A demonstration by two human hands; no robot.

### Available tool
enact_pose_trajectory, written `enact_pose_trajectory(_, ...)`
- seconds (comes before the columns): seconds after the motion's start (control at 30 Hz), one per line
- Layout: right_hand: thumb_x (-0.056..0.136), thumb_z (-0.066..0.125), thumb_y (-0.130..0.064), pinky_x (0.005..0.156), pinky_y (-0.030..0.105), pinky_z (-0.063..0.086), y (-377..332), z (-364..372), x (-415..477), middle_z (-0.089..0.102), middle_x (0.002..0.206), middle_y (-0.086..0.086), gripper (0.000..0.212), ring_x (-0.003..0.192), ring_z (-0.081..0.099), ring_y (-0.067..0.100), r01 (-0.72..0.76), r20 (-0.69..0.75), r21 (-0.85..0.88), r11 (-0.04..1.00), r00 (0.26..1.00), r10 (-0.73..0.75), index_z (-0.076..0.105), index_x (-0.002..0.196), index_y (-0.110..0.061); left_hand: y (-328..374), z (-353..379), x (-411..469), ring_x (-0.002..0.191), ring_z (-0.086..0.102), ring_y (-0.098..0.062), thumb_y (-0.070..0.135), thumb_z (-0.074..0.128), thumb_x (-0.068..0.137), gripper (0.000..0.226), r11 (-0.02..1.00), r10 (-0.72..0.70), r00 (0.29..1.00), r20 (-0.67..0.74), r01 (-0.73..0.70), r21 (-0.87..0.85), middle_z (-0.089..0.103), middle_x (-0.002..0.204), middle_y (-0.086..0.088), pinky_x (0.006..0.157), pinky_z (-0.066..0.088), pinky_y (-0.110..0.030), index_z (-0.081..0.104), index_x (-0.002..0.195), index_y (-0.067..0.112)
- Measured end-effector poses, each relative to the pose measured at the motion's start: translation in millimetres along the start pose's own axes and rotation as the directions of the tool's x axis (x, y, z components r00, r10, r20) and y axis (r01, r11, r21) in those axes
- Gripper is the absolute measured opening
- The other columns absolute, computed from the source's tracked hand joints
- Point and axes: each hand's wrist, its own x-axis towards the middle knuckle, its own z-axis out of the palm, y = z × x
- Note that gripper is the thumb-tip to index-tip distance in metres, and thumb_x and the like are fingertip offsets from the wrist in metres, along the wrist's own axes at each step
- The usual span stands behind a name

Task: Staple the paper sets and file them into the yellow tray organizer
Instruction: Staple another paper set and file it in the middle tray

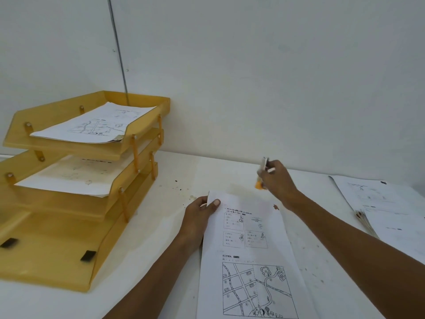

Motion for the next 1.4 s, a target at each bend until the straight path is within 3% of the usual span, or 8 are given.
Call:
enact_pose_trajectory(0.13, 0.098, 0.042, -0.048, 0.087, 0.039, 0.044, 60.7, -43.3, -5.0, 0.067, 0.101, 0.005, 0.029, 0.099, 0.064, 0.030, -0.041, -0.021, -0.709, 0.704, 0.999, 0.037, 0.057, 0.100, -0.023, 3.0, 6.6, -2.5, 0.103, 0.073, -0.034, 0.030, 0.067, 0.097, 0.021, 0.999, -0.031, 0.999, -0.031, 0.030, -0.035, 0.078, 0.105, -0.008, 0.095, 0.058, -0.050, 0.073, 0.109, 0.013)
enact_pose_trajectory(0.37, 0.099, 0.041, -0.051, 0.089, 0.040, 0.043, 87.4, -48.7, -20.3, 0.063, 0.117, 0.006, 0.041, 0.108, 0.059, 0.030, -0.019, -0.041, -0.909, 0.416, 0.998, -0.044, 0.058, 0.126, -0.025, 21.0, 4.8, -11.7, 0.108, 0.069, -0.037, 0.035, 0.067, 0.095, 0.021, 1.000, 0.024, 0.997, -0.066, -0.025, -0.011, 0.075, 0.112, -0.013, 0.099, 0.053, -0.049, 0.071, 0.097, 0.014)
enact_pose_trajectory(0.43, 0.099, 0.038, -0.056, 0.083, 0.041, 0.045, 73.8, -40.3, -26.0, 0.069, 0.104, 0.007, 0.050, 0.100, 0.062, 0.034, 0.140, -0.052, -0.707, 0.693, 0.968, -0.247, 0.065, 0.121, -0.020, 31.9, 0.3, -15.1, 0.098, 0.071, -0.030, 0.031, 0.064, 0.099, 0.017, 0.998, 0.043, 0.996, -0.077, -0.045, -0.033, 0.075, 0.104, -0.009, 0.093, 0.055, -0.043, 0.070, 0.093, 0.017)
enact_pose_trajectory(0.5, 0.098, 0.030, -0.064, 0.079, 0.038, 0.047, 41.5, -33.6, -42.5, 0.072, 0.097, 0.002, 0.056, 0.098, 0.066, 0.032, 0.100, 0.006, -0.060, 0.993, 0.995, -0.100, 0.068, 0.108, -0.023, 43.5, -4.9, -15.5, 0.097, 0.071, -0.029, 0.027, 0.061, 0.101, 0.016, 0.996, 0.067, 0.993, -0.092, -0.072, -0.055, 0.075, 0.103, -0.009, 0.090, 0.056, -0.043, 0.070, 0.096, 0.015)
enact_pose_trajectory(0.6, 0.094, 0.033, -0.068, 0.089, 0.044, 0.058, 8.0, -23.4, -68.8, 0.075, 0.113, 0.003, 0.059, 0.110, 0.069, 0.028, -0.344, 0.482, 0.442, 0.828, 0.870, 0.105, 0.066, 0.119, -0.026, 64.9, -15.2, -17.4, 0.105, 0.071, -0.033, 0.026, 0.059, 0.102, 0.016, 0.991, 0.099, 0.982, -0.158, -0.112, -0.075, 0.075, 0.112, -0.014, 0.094, 0.056, -0.048, 0.069, 0.105, 0.013)
enact_pose_trajectory(0.8, 0.089, 0.060, -0.021, 0.094, 0.047, 0.056, 9.9, 0.6, -91.3, 0.070, 0.124, 0.012, 0.039, 0.110, 0.069, 0.031, -0.337, 0.568, 0.502, 0.796, 0.823, -0.010, 0.063, 0.127, -0.010, 100.7, -43.1, -20.7, 0.107, 0.072, -0.032, 0.032, 0.060, 0.102, 0.021, 0.989, 0.117, 0.969, -0.216, -0.133, -0.061, 0.076, 0.114, -0.010, 0.096, 0.057, -0.054, 0.067, 0.116, 0.018)
enact_pose_trajectory(1.07, 0.097, 0.057, -0.019, 0.092, 0.044, 0.057, -23.8, 27.6, -97.0, 0.072, 0.121, 0.006, 0.032, 0.107, 0.071, 0.027, -0.318, 0.455, 0.625, 0.712, 0.891, -0.001, 0.062, 0.129, -0.017, 107.6, -83.9, -82.2, 0.111, 0.072, -0.033, 0.010, 0.061, 0.100, 0.034, 0.989, 0.000, 0.991, 0.134, -0.020, 0.146, 0.073, 0.124, -0.011, 0.098, 0.056, -0.055, 0.058, 0.134, 0.014)
enact_pose_trajectory(1.4, 0.099, 0.054, -0.018, 0.080, 0.050, 0.060, -77.6, 82.1, -180.2, 0.073, 0.117, 0.015, 0.031, 0.101, 0.072, 0.036, -0.316, 0.833, 0.337, 0.887, 0.540, -0.124, 0.059, 0.129, -0.011, 119.7, -217.1, -197.1, 0.114, 0.068, -0.045, 0.011, 0.060, 0.095, 0.041, 0.985, -0.052, 0.999, -0.006, 0.052, 0.165, 0.071, 0.127, -0.019, 0.095, 0.056, -0.057, 0.057, 0.136, 0.013)
